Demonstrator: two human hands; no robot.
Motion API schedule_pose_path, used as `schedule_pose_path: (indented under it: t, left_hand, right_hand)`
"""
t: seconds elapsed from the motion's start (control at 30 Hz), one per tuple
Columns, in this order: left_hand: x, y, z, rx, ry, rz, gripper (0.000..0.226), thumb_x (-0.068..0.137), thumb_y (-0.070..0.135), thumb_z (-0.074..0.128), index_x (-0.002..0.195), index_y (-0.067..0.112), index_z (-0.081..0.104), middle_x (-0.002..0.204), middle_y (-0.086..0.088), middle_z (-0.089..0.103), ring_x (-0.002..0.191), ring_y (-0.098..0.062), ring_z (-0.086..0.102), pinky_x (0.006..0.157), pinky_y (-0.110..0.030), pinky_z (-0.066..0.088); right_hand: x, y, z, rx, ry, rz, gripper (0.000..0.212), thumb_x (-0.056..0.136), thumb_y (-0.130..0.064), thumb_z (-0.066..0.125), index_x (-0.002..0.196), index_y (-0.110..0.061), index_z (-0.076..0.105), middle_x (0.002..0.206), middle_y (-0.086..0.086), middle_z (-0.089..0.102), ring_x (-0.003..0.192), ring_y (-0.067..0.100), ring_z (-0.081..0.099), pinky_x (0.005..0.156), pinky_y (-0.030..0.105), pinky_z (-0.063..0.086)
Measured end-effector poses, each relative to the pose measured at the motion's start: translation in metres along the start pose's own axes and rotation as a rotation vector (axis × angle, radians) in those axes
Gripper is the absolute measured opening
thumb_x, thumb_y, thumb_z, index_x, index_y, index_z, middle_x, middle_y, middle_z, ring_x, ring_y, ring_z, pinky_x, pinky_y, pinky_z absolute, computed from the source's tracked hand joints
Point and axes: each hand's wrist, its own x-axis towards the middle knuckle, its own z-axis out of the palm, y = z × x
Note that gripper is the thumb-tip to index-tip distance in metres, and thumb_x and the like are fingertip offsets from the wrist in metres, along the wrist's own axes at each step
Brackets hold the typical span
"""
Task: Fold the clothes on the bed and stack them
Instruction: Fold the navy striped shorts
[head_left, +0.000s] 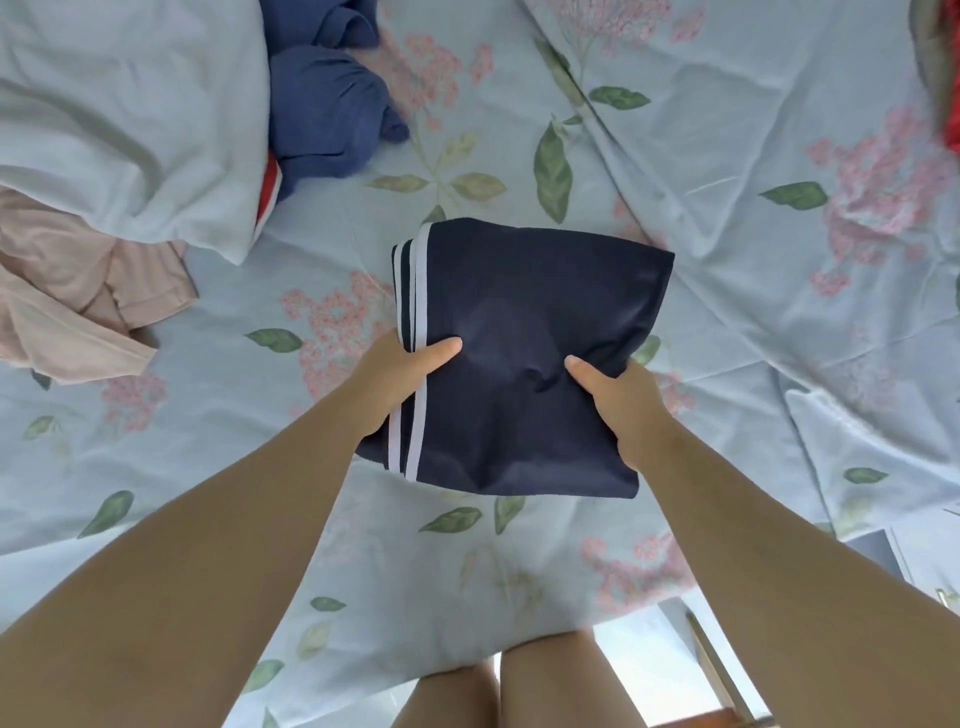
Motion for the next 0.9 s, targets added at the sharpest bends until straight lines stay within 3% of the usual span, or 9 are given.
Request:
schedule_pose_path:
  t: [0.07,0.13,0.2,0.27,0.43,0.53,0.67,0.8,0.9]
  left_hand:
    - [-0.010,-0.017,-0.001,-0.092,-0.066,-0.027,0.034,0.089,0.040,0.062,0.119,0.029,0.053,0.106,0.008,0.065,0.098,-0.013,0.063,0.088,-0.033,0.051]
    - [-0.020,-0.035,-0.004,-0.061,-0.163,-0.020,0.049,0.086,0.037,0.067,0.127,0.031,0.042,0.118,0.008,0.059,0.107,-0.014,0.059,0.099,-0.039,0.045]
    - [-0.030,-0.047,-0.001,0.028,-0.238,0.012,0.066,0.080,0.024,0.075,0.131,0.033,0.034,0.118,0.014,0.055,0.106,-0.005,0.056,0.095,-0.032,0.044]
    - [-0.036,-0.055,0.006,0.092,-0.255,0.042,0.075,0.076,0.018,0.078,0.133,0.035,0.034,0.116,0.018,0.055,0.103,-0.001,0.054,0.089,-0.027,0.043]
    - [-0.043,-0.053,0.001,0.049,-0.183,-0.036,0.042,0.085,0.026,0.069,0.123,0.026,0.051,0.110,0.004,0.063,0.100,-0.017,0.061,0.089,-0.035,0.048]
    - [-0.060,-0.042,-0.010,0.084,-0.225,0.006,0.025,0.091,0.030,0.061,0.114,0.029,0.053,0.107,0.005,0.063,0.097,-0.015,0.061,0.086,-0.032,0.046]
    - [-0.084,-0.016,-0.010,0.153,-0.281,0.090,0.025,0.093,0.032,0.058,0.116,0.033,0.050,0.107,0.010,0.063,0.098,-0.012,0.062,0.076,-0.026,0.047]
    - [-0.097,0.035,0.015,0.227,-0.284,0.212,0.039,0.092,0.024,0.060,0.129,0.031,0.046,0.105,0.017,0.059,0.093,0.000,0.056,0.072,-0.017,0.041]
    - [-0.099,0.072,0.052,0.266,-0.274,0.280,0.046,0.090,0.021,0.062,0.132,0.027,0.046,0.109,0.013,0.059,0.096,-0.005,0.057,0.080,-0.021,0.042]
  right_hand:
    - [-0.003,0.010,-0.006,-0.019,0.039,0.009,0.026,0.090,-0.033,0.061,0.111,-0.017,0.058,0.095,-0.007,0.062,0.093,0.019,0.058,0.081,0.031,0.043]
    - [-0.008,0.022,-0.009,-0.048,0.086,0.028,0.031,0.092,-0.034,0.057,0.115,-0.014,0.057,0.103,-0.002,0.062,0.098,0.023,0.056,0.087,0.034,0.044]
    - [-0.013,0.035,-0.007,-0.042,0.112,0.054,0.039,0.094,-0.035,0.052,0.125,-0.012,0.053,0.113,0.001,0.059,0.103,0.024,0.054,0.094,0.037,0.043]
    - [-0.020,0.045,-0.004,-0.037,0.108,0.063,0.039,0.096,-0.032,0.049,0.130,-0.012,0.050,0.114,0.001,0.056,0.101,0.023,0.051,0.091,0.034,0.041]
    - [-0.048,0.057,-0.002,-0.049,0.127,-0.054,0.023,0.099,-0.021,0.044,0.120,-0.017,0.052,0.102,-0.004,0.057,0.086,0.014,0.053,0.074,0.021,0.040]
    - [-0.068,0.055,-0.008,-0.019,0.134,-0.111,0.017,0.098,-0.021,0.044,0.113,-0.022,0.053,0.091,-0.012,0.057,0.078,0.002,0.052,0.061,0.014,0.039]
    - [-0.097,0.051,-0.025,0.088,0.179,-0.158,0.011,0.097,-0.023,0.048,0.104,-0.024,0.056,0.102,-0.005,0.063,0.091,0.014,0.058,0.077,0.027,0.044]
    - [-0.113,0.042,-0.058,0.204,0.243,-0.230,0.015,0.098,-0.023,0.048,0.087,-0.031,0.056,0.090,-0.012,0.061,0.084,0.006,0.057,0.069,0.020,0.043]
    - [-0.115,0.036,-0.095,0.291,0.319,-0.263,0.011,0.098,-0.024,0.047,0.092,-0.028,0.055,0.089,-0.015,0.059,0.082,0.002,0.054,0.065,0.015,0.040]
